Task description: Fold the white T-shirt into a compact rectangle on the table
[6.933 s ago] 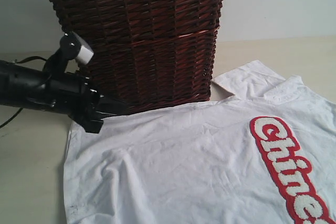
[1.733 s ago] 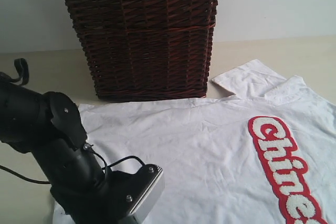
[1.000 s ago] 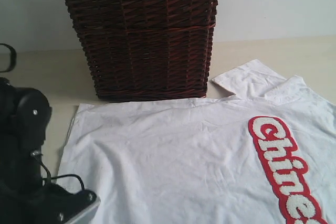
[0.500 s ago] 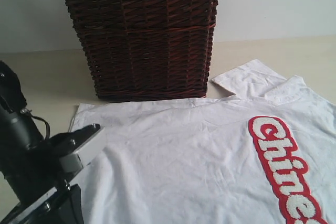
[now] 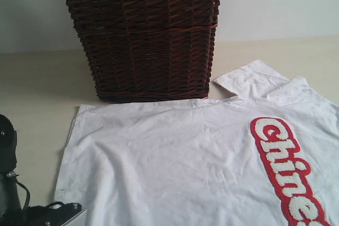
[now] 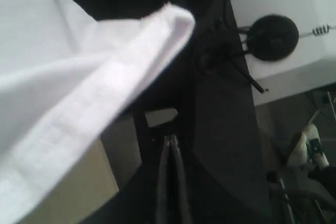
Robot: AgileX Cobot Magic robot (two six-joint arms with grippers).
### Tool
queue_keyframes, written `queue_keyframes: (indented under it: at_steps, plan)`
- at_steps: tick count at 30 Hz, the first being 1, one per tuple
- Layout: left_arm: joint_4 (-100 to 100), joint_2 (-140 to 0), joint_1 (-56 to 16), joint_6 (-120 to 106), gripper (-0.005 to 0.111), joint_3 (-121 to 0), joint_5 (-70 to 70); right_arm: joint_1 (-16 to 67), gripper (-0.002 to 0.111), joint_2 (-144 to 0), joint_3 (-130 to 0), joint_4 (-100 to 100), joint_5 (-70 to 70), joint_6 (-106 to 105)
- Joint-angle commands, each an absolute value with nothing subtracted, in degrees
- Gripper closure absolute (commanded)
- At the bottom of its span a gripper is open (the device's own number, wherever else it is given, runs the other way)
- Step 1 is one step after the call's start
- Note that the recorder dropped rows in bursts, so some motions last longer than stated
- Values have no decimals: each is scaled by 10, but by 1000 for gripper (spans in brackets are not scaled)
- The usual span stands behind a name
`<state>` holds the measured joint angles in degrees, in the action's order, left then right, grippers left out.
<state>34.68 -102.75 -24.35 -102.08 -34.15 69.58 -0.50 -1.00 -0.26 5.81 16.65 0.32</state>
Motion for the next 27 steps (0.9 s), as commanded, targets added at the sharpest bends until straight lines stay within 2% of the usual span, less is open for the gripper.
queue_keyframes:
  at_steps: [1, 8, 13, 16, 21, 27]
  plan:
    - [337, -1019, -244, -1014, 107, -342, 700, -6, 91, -7, 0, 59, 162, 0]
    - [504, -993, -258, -1031, 107, -397, 700, -6, 91, -7, 0, 59, 162, 0]
    - [491, -1024, -331, -1035, 107, -399, 648, -6, 91, -7, 0, 59, 162, 0]
    - [421, -1036, -369, -1000, 107, -397, 682, -6, 91, -7, 0, 59, 162, 0]
    - [242, -1027, -365, -942, 107, -370, 700, -6, 91, -7, 0, 59, 162, 0]
    - [327, -970, -268, -940, 107, -428, 700, -6, 91, -7, 0, 59, 162, 0]
